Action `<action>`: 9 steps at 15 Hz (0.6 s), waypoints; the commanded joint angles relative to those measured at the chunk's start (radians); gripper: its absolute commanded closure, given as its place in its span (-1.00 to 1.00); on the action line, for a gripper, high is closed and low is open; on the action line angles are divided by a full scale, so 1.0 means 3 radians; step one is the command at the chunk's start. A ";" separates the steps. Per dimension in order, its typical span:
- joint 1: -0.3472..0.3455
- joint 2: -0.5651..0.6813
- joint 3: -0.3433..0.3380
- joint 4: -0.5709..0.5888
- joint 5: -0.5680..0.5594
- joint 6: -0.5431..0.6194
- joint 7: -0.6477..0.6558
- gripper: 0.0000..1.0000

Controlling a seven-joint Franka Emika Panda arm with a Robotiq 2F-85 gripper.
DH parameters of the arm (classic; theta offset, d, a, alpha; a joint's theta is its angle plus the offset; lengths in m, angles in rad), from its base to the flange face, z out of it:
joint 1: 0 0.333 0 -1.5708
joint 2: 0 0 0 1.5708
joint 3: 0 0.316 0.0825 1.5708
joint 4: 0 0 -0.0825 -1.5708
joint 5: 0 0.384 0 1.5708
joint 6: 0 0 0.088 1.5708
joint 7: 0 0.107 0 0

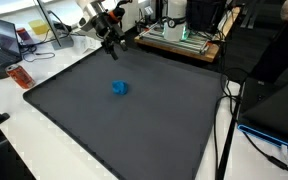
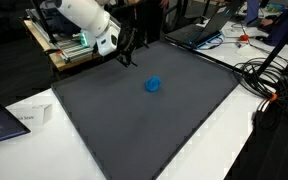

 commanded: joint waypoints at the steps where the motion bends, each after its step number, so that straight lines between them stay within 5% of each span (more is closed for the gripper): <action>1: 0.0253 -0.0089 -0.0201 -0.0116 0.0101 0.0133 -0.0012 -1.00; 9: 0.0503 -0.0244 -0.0239 -0.0288 0.0149 0.0646 0.0371 -1.00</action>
